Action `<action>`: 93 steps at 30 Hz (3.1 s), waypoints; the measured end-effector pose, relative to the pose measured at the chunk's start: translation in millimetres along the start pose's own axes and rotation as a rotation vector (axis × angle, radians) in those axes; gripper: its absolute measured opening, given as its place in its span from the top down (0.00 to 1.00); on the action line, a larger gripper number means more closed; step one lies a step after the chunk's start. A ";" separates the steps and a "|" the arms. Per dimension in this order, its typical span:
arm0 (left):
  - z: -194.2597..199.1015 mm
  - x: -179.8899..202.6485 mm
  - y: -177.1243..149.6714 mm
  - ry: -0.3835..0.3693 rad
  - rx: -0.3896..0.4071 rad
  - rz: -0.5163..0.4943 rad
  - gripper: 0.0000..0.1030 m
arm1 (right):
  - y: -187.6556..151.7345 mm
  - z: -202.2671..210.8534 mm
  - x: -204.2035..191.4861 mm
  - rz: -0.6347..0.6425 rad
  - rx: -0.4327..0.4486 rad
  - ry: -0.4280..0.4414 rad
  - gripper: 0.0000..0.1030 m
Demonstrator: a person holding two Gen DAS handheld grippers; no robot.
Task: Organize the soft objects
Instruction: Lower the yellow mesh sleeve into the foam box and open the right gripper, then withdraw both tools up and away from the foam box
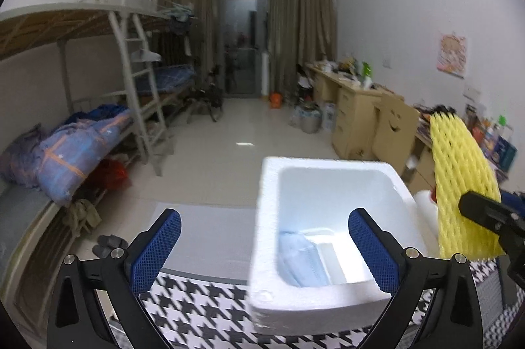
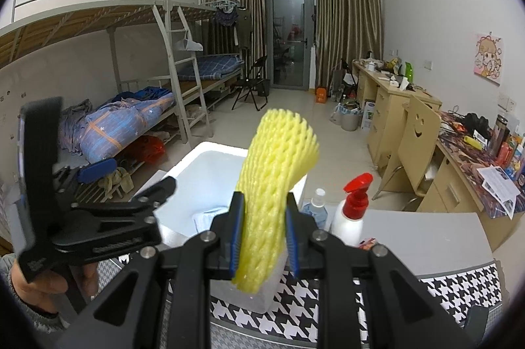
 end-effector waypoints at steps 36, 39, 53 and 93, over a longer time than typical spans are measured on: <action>21.7 -48.4 -15.6 0.104 0.018 0.016 0.01 | 4.5 -63.9 -17.7 0.046 -0.108 -0.001 0.64; 21.8 -52.9 -18.3 0.093 0.011 0.027 0.01 | 4.1 -68.3 -17.0 0.031 -0.114 0.006 0.49; 17.1 -51.9 -23.7 0.085 -0.008 0.018 0.01 | -1.8 -70.2 -15.3 0.012 -0.144 -0.009 0.23; 79.1 -19.0 -19.5 0.007 0.058 0.009 0.01 | -6.0 19.3 -13.5 0.013 -0.007 -0.017 0.08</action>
Point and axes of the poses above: each gripper's, at about its wrist camera, not at the fingertips, and z roughly against the way its jaws point, x to its right, y to its top, the point moved 7 cm from there along -z, roughly the way its jaws point, and after that the axes turned 7 degrees about y, right-handed, at the moved point
